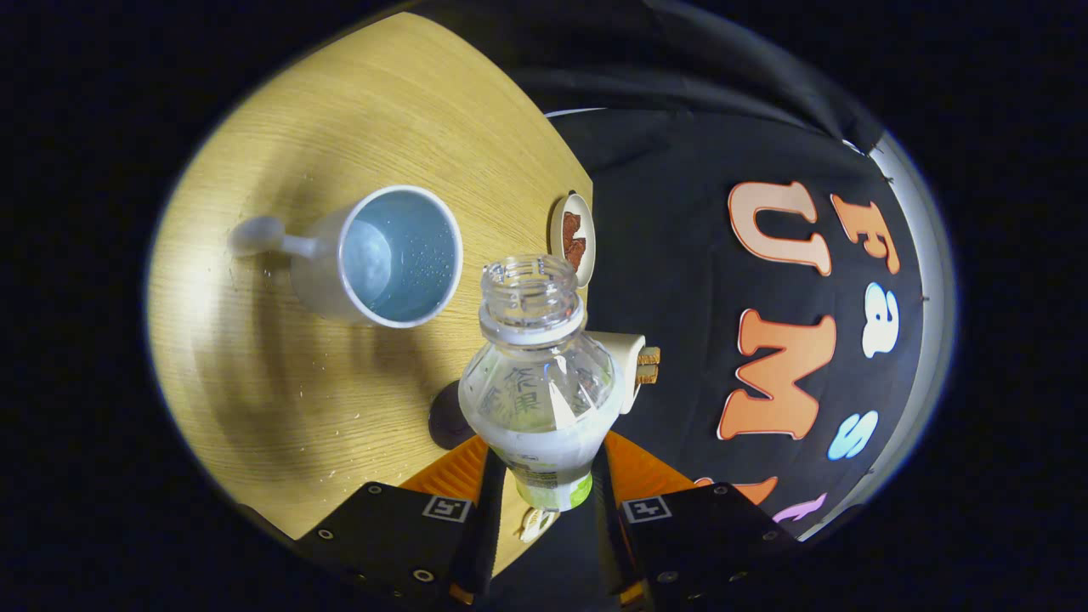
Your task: Take the bottle from table, then pour the juice into the cup, finally place the bottle on the coaster
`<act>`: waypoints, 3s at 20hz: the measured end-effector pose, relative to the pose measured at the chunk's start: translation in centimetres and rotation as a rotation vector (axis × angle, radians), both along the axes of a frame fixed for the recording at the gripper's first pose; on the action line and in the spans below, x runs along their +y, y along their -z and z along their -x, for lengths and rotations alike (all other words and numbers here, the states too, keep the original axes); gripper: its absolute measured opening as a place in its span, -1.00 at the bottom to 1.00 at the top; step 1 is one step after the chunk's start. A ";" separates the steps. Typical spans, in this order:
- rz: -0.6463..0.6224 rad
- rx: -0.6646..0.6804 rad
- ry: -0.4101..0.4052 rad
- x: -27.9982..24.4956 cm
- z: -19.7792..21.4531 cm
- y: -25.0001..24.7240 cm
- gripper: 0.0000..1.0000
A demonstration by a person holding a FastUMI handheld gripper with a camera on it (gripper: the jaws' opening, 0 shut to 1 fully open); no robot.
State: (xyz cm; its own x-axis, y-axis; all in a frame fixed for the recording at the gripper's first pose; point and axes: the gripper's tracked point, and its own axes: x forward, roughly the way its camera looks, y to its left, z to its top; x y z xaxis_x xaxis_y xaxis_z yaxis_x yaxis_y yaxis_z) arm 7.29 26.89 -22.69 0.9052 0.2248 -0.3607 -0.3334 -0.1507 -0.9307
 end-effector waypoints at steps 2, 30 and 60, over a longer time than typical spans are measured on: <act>-0.094 0.043 0.033 -0.2 -0.3 -0.3 0.00; -1.209 0.549 0.571 -3.9 -10.3 2.0 0.00; -1.319 0.368 0.578 -11.1 -3.9 -9.4 0.95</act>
State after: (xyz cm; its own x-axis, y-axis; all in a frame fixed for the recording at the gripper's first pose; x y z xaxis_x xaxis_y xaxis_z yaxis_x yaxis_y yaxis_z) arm 11.17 15.80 -13.30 0.8865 0.2136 -0.4104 -0.2925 0.9460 -0.1396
